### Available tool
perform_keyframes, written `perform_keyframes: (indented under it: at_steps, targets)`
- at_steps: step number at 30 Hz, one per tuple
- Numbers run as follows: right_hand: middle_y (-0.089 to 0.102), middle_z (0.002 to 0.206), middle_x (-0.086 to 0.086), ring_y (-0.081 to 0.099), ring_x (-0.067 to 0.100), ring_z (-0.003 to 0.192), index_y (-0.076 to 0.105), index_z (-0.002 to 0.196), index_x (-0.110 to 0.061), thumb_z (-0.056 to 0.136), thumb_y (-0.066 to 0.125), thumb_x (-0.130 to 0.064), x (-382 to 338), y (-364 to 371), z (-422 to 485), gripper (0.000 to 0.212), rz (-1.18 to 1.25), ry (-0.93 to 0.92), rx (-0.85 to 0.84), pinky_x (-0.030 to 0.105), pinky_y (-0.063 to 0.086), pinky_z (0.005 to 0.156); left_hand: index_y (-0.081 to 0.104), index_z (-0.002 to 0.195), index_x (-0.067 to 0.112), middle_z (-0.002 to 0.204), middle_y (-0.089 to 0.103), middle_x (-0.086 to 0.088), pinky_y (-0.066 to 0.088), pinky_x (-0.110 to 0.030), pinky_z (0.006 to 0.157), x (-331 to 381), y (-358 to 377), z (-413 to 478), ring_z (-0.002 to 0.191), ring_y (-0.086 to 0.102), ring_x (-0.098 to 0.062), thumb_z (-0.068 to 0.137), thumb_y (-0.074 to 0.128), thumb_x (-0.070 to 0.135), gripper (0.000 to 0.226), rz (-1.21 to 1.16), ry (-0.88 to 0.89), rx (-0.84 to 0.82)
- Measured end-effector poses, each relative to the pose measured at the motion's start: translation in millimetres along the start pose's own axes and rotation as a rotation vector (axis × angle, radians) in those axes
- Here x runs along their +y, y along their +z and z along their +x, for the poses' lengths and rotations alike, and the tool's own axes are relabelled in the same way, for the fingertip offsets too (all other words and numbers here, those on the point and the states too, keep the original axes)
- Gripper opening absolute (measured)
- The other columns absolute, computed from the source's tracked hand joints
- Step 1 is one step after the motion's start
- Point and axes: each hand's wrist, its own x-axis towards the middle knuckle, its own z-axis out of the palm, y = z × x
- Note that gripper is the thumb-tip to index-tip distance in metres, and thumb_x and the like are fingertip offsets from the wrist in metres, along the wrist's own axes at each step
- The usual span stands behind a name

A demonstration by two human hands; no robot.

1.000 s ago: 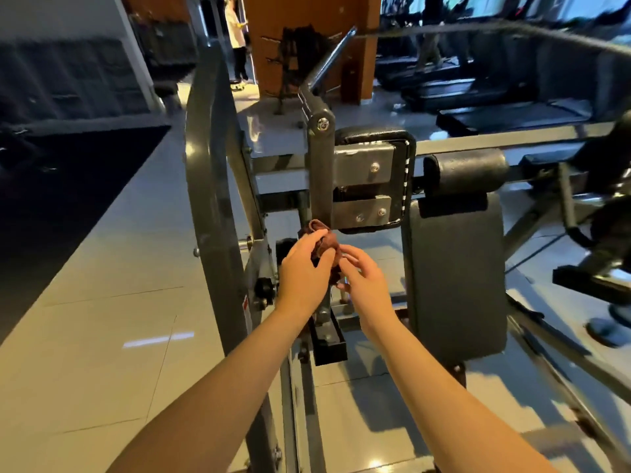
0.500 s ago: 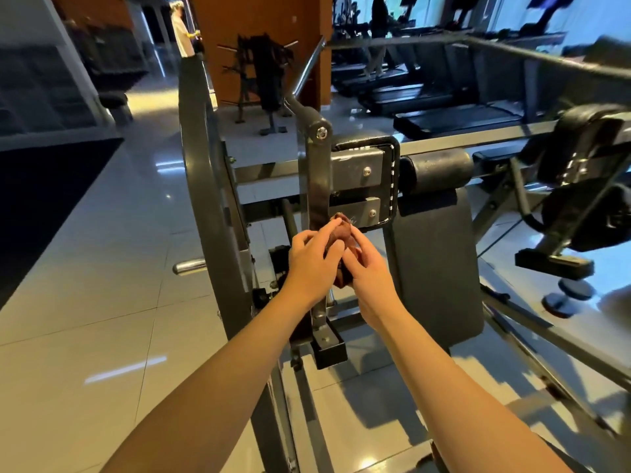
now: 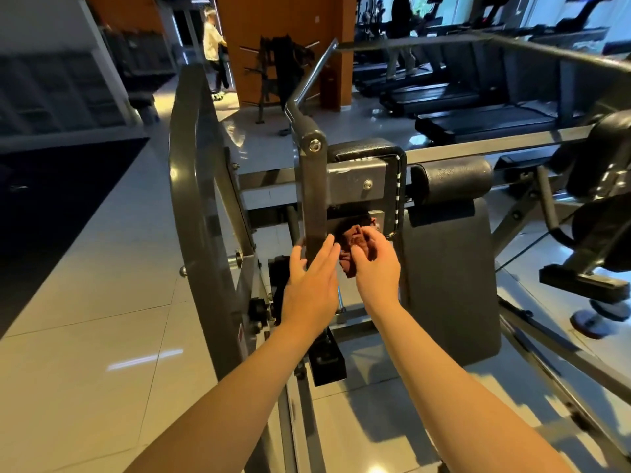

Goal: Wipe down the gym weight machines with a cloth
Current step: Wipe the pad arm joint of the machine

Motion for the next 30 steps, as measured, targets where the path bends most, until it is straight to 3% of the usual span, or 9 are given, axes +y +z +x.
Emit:
perform_keyframes:
  at_steps: [3, 5, 8, 12, 17, 19, 22, 26, 30]
  targets:
    - [0.060, 0.121, -0.011, 0.057, 0.003, 0.112, 0.061, 0.132, -0.028, 0.099, 0.060, -0.020, 2.4, 12.0, -3.4, 0.034, -0.060, -0.060, -0.115, 0.029, 0.051, 0.100, 0.026, 0.157, 0.036, 0.165, 0.024, 0.009, 0.024, -0.030, 0.113, -5.2, 2.3, 3.3, 0.153, 0.009, -0.022, 0.108, 0.039, 0.029, 0.052, -0.048, -0.058, 0.023]
    - [0.059, 0.118, -0.012, 0.057, 0.002, 0.110, 0.061, 0.133, -0.026, 0.099, 0.060, -0.018, 4.5, 10.6, -1.4, 0.035, -0.112, -0.100, -0.121, 0.026, 0.050, 0.098, 0.030, 0.157, 0.032, 0.161, 0.033, 0.010, 0.019, -0.027, 0.111, -5.7, -1.1, 2.9, 0.153, 0.013, -0.023, 0.108, 0.042, 0.026, 0.051, -0.028, -0.019, 0.044]
    - [0.058, 0.117, -0.011, 0.056, 0.003, 0.109, 0.062, 0.130, -0.024, 0.098, 0.058, -0.013, 7.1, -2.4, 8.0, 0.033, -0.122, -0.109, -0.008, 0.021, 0.048, 0.096, 0.031, 0.157, 0.028, 0.161, 0.030, 0.016, 0.020, -0.026, 0.109, 0.6, -7.4, 0.9, 0.153, 0.007, -0.024, 0.108, 0.041, 0.025, 0.050, -0.024, -0.009, 0.039]
    - [0.057, 0.125, -0.010, 0.051, 0.002, 0.115, 0.060, 0.135, -0.022, 0.100, 0.055, -0.010, 7.5, -5.5, 11.6, 0.038, -0.048, -0.019, 0.093, -0.001, 0.039, 0.085, 0.032, 0.156, 0.028, 0.161, 0.029, 0.017, 0.029, -0.036, 0.115, 5.3, -5.7, 0.6, 0.153, 0.004, -0.024, 0.108, 0.040, 0.027, 0.049, -0.075, -0.049, 0.034]
    - [0.058, 0.116, -0.012, 0.053, -0.002, 0.105, 0.062, 0.135, -0.021, 0.099, 0.058, -0.009, 6.8, 16.4, -1.3, 0.038, -0.096, -0.070, -0.063, 0.002, 0.040, 0.082, 0.038, 0.153, 0.033, 0.159, 0.032, 0.020, 0.001, -0.012, 0.112, 0.7, -1.7, 2.6, 0.148, 0.002, -0.004, 0.109, 0.038, 0.030, 0.045, -0.136, -0.066, 0.096]
    - [0.059, 0.117, -0.012, 0.055, 0.002, 0.109, 0.061, 0.135, -0.022, 0.099, 0.058, -0.009, 5.7, 12.9, 3.3, 0.038, -0.103, -0.069, -0.104, 0.006, 0.041, 0.085, 0.040, 0.153, 0.031, 0.158, 0.034, 0.019, -0.007, -0.005, 0.106, 0.0, -2.6, 2.6, 0.150, 0.005, -0.007, 0.109, 0.038, 0.029, 0.045, -0.132, -0.066, 0.116]
    - [0.060, 0.120, -0.008, 0.056, 0.005, 0.112, 0.062, 0.135, -0.022, 0.099, 0.059, -0.010, 5.9, -1.9, 10.0, 0.038, -0.163, -0.075, -0.131, 0.008, 0.043, 0.089, 0.041, 0.153, 0.029, 0.158, 0.033, 0.021, -0.010, -0.005, 0.106, 0.9, -0.6, 1.7, 0.154, 0.006, -0.018, 0.109, 0.038, 0.029, 0.044, -0.126, -0.063, 0.117]
    - [0.056, 0.125, -0.010, 0.051, 0.001, 0.113, 0.061, 0.135, -0.023, 0.101, 0.053, -0.007, 14.7, -19.5, 8.0, 0.038, -0.024, 0.006, 0.084, 0.000, 0.039, 0.080, 0.041, 0.153, 0.030, 0.159, 0.031, 0.022, -0.013, -0.005, 0.106, 0.3, 1.2, 0.7, 0.155, 0.003, -0.019, 0.109, 0.036, 0.029, 0.044, -0.133, -0.051, 0.097]
    - [0.057, 0.131, -0.008, 0.052, 0.002, 0.116, 0.059, 0.137, -0.023, 0.101, 0.055, -0.008, 12.1, -0.8, 6.4, 0.039, -0.013, 0.009, -0.011, 0.010, 0.047, 0.090, 0.041, 0.152, 0.032, 0.158, 0.033, 0.021, -0.011, -0.006, 0.106, -4.1, 3.8, 3.3, 0.155, 0.008, -0.018, 0.109, 0.035, 0.033, 0.044, -0.137, -0.060, 0.100]
